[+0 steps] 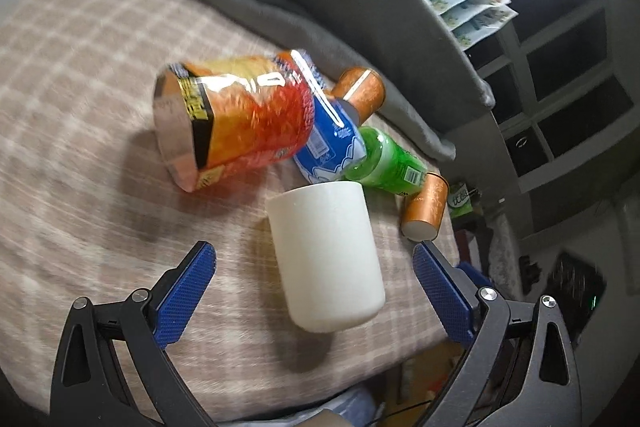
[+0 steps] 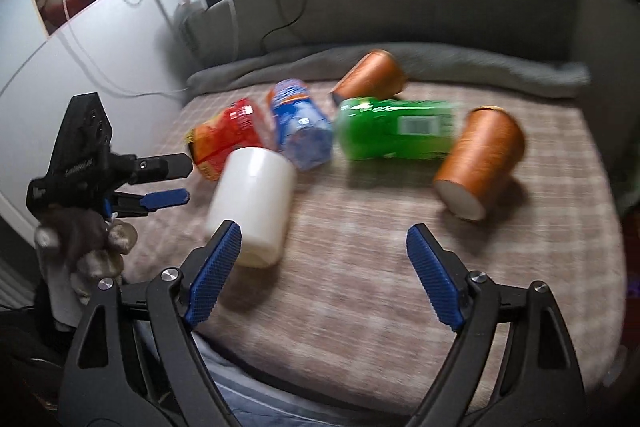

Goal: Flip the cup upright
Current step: 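Move the left gripper to the upright white cup and close around it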

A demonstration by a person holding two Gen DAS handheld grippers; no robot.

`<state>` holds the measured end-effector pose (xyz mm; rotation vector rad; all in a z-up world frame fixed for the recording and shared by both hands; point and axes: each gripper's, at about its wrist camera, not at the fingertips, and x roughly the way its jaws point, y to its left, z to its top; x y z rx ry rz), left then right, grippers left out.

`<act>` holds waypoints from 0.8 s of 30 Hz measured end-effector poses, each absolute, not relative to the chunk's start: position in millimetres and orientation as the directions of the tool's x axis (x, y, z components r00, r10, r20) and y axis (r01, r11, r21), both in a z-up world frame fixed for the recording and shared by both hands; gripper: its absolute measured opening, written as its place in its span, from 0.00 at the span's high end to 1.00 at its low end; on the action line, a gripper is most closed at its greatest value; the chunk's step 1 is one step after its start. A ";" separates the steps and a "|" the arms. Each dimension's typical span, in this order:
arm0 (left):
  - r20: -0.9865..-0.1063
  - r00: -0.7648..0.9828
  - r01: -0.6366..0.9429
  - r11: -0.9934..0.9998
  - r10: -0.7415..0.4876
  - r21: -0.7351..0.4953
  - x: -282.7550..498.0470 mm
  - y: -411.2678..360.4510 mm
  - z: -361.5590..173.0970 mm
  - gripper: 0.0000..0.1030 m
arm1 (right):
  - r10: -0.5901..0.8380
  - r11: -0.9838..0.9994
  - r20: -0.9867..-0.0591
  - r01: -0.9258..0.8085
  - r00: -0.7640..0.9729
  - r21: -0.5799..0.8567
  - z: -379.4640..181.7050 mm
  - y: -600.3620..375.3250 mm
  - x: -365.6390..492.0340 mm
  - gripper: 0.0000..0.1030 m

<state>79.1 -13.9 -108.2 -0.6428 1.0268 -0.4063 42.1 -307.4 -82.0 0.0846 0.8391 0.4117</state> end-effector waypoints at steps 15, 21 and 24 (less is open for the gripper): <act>-0.668 0.420 -0.056 0.717 -0.614 -0.694 103.9 -22.9 -130.1 0.05 | 0.248 0.966 -0.669 -0.229 0.701 0.118 -73.2 -317.7 22.8 0.15; -0.676 0.405 -0.063 0.718 -0.616 -0.693 107.7 -29.2 -137.4 0.09 | 0.227 0.970 -0.671 -0.223 0.706 0.093 -77.2 -316.0 21.6 0.15; -0.678 0.391 -0.070 0.714 -0.623 -0.697 110.9 -32.2 -141.3 0.14 | 0.226 0.971 -0.674 -0.220 0.703 0.097 -79.5 -317.5 21.0 0.15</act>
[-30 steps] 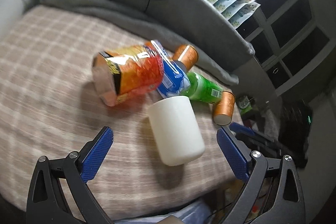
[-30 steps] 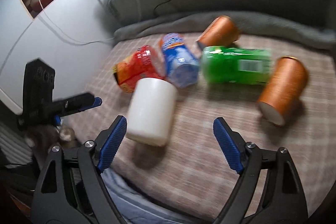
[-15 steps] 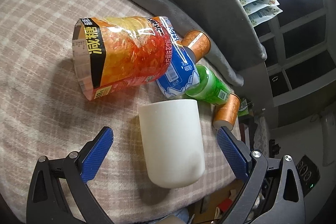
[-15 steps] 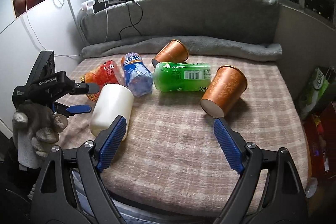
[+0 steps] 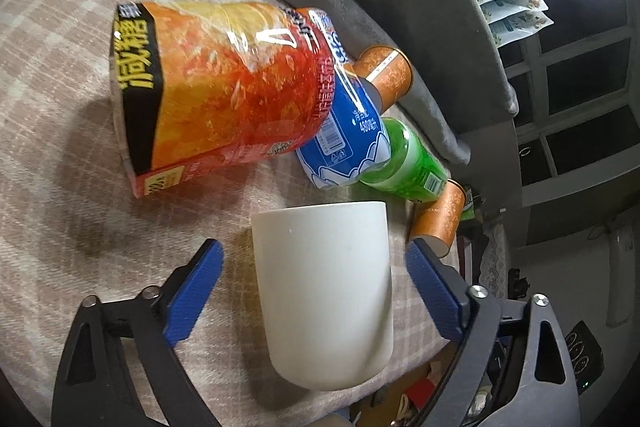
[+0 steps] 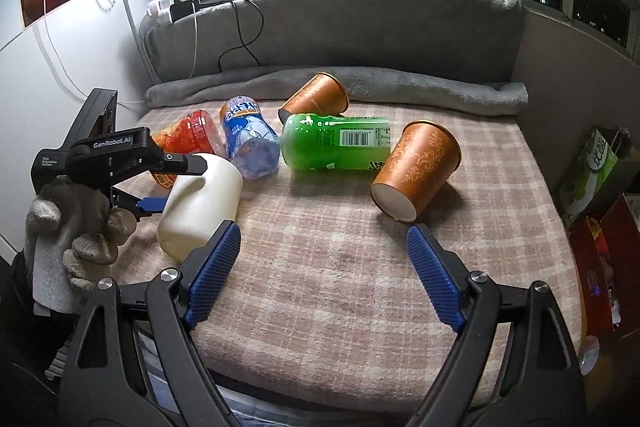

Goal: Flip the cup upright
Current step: 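Move the left gripper to the upright white cup and close around it, then lift the white cup with the left gripper, tilt it, set it down upright, open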

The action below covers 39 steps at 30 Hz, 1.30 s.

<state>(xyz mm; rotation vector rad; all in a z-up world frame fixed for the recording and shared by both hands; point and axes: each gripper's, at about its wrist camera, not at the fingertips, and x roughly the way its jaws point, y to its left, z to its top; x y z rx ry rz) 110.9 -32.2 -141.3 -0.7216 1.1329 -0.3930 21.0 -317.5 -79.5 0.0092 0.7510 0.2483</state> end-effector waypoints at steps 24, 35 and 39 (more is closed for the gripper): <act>-0.703 0.443 0.075 0.804 -0.557 -0.590 101.1 -56.7 -116.4 0.27 | 0.205 0.978 -0.684 -0.181 0.700 0.108 -87.6 -329.9 25.4 0.15; -0.699 0.510 0.148 0.852 -0.501 -0.502 91.4 -72.4 -100.8 0.28 | 0.205 0.978 -0.680 -0.178 0.704 0.110 -86.8 -330.5 25.6 0.15; -0.697 0.527 0.160 0.862 -0.486 -0.480 89.6 -75.4 -97.5 0.28 | 0.205 0.978 -0.681 -0.177 0.703 0.111 -87.2 -331.2 26.1 0.15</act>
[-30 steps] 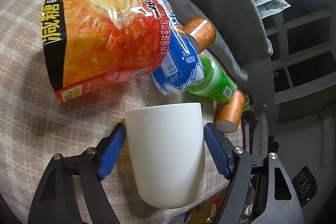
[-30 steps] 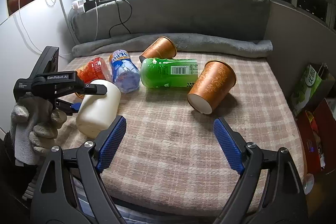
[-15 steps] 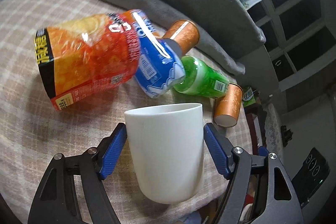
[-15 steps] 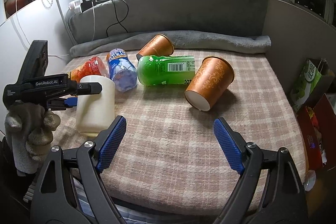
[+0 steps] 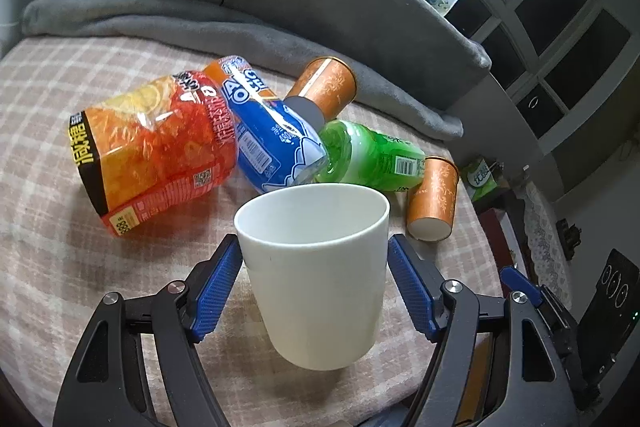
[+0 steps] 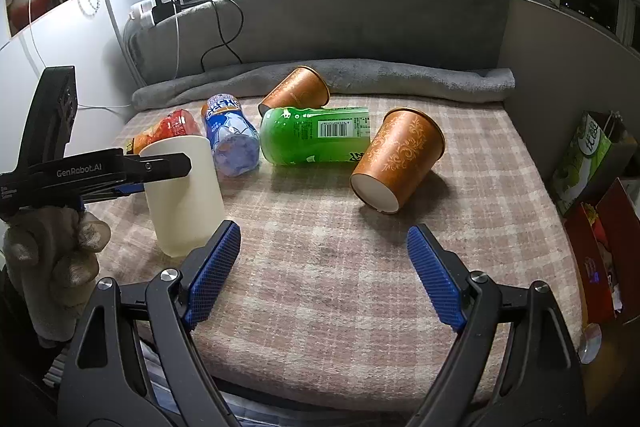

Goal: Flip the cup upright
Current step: 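Lift the white cup with the left gripper, tilt it, set it down upright, open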

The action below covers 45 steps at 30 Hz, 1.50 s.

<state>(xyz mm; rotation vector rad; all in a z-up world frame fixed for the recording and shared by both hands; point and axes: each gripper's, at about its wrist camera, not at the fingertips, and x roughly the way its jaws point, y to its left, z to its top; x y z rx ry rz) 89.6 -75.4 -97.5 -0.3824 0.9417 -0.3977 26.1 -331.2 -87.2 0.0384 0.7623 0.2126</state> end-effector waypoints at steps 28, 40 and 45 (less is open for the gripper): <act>-0.660 0.666 0.313 0.934 -0.347 -0.174 66.2 -113.6 -87.9 0.28 | 0.213 0.977 -0.675 -0.169 0.706 0.131 -83.7 -335.2 22.7 0.15; -0.675 0.635 0.337 0.921 -0.377 -0.196 50.7 -113.5 -85.7 0.27 | 0.223 0.975 -0.661 -0.176 0.717 0.138 -80.8 -332.2 14.2 0.15; -0.684 0.617 0.345 0.915 -0.390 -0.211 44.7 -111.6 -84.5 0.27 | 0.228 0.974 -0.654 -0.180 0.721 0.141 -78.7 -330.6 11.2 0.15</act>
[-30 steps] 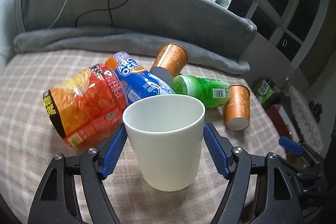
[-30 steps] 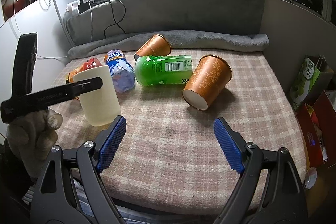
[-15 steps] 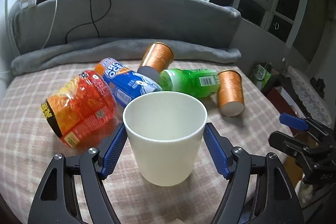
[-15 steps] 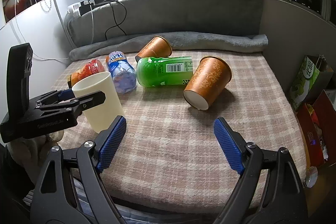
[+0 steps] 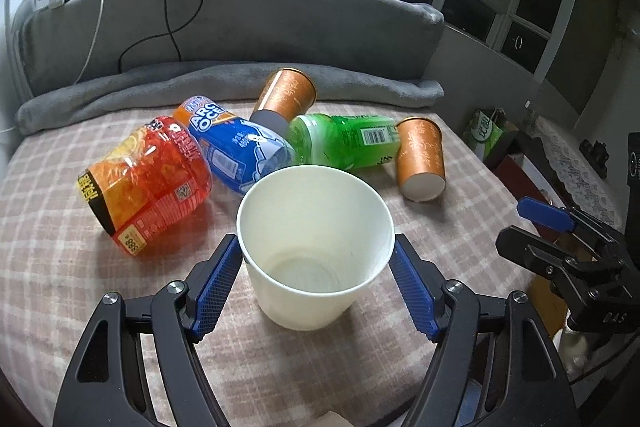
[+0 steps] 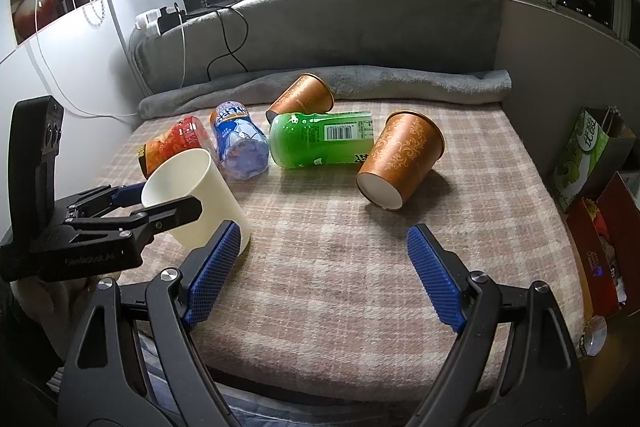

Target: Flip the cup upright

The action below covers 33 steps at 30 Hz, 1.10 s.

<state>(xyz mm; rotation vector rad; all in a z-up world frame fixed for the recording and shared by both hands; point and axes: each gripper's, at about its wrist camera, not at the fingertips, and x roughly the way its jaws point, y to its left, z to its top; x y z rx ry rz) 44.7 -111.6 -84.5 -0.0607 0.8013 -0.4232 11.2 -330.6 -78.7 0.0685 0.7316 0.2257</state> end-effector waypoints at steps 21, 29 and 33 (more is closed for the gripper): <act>-0.630 0.683 0.344 0.923 -0.371 -0.171 4.6 -87.8 -60.3 0.22 | 0.237 0.971 -0.579 -0.183 0.780 0.152 -52.6 -321.1 -2.0 0.15; -0.462 0.863 0.196 0.978 -0.204 -0.065 -25.2 -52.5 -23.4 0.22 | 0.155 0.987 -0.509 -0.116 0.847 0.108 -38.8 -316.4 -4.9 0.14; -0.390 0.910 0.125 0.990 -0.140 -0.064 -31.1 -34.6 -10.7 0.22 | 0.098 0.995 -0.455 -0.074 0.885 0.071 -32.0 -312.1 -8.1 0.00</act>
